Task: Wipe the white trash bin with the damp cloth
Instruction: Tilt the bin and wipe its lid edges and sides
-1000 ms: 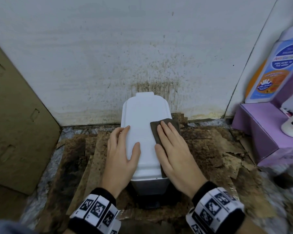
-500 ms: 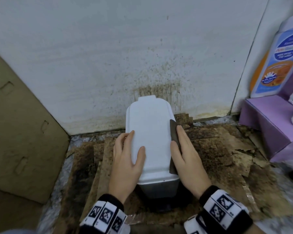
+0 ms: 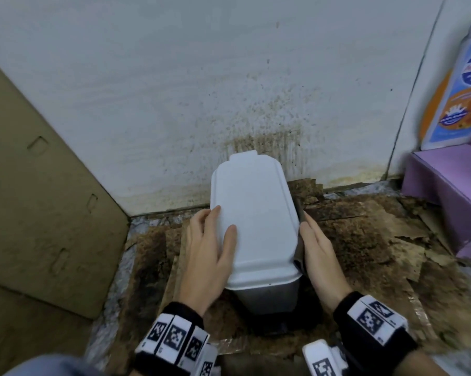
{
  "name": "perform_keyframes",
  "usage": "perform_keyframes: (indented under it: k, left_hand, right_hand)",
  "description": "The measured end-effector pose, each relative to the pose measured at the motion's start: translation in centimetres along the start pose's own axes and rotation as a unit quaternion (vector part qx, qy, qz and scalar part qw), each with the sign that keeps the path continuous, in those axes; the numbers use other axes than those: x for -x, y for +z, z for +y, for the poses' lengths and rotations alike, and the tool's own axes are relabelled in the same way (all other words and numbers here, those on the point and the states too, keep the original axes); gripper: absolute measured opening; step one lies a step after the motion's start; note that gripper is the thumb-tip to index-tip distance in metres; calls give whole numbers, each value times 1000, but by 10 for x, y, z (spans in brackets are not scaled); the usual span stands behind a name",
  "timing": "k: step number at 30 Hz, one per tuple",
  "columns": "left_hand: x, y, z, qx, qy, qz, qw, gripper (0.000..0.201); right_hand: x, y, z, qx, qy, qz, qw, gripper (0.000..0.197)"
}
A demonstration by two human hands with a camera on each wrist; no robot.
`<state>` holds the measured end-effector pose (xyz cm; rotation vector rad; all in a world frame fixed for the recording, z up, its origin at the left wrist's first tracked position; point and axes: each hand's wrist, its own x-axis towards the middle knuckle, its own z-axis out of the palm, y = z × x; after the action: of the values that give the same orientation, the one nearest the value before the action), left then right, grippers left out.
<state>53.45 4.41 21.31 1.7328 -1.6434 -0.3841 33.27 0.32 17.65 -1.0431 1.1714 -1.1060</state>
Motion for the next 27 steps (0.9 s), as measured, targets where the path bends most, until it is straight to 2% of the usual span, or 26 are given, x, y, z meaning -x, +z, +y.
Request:
perform_keyframes:
  k: [3, 6, 10, 13, 20, 24, 27]
  left_hand:
    - [-2, -5, 0, -7, 11, 17, 1000, 55]
    - [-5, -11, 7, -12, 30, 30, 999, 51]
    - [-12, -11, 13, -19, 58, 22, 998, 45]
    - [-14, -7, 18, -24, 72, 14, 997, 49]
    - [-20, -15, 10, -21, 52, 15, 998, 60]
    - [-20, -14, 6, -35, 50, 16, 998, 61]
    - [-20, -14, -1, -47, 48, 22, 997, 58]
  right_hand:
    - [2, 3, -5, -36, 4, -4, 999, 44]
    - [4, 8, -8, -55, 5, -20, 998, 42]
    - [7, 16, -7, -64, -3, -43, 997, 37]
    - [8, 24, -8, -71, -6, -74, 995, 37]
    - [10, 39, -9, -87, -20, -126, 988, 35]
    - [11, 49, -2, -92, -23, -134, 986, 34]
    - [7, 54, 8, -118, -4, -115, 986, 38]
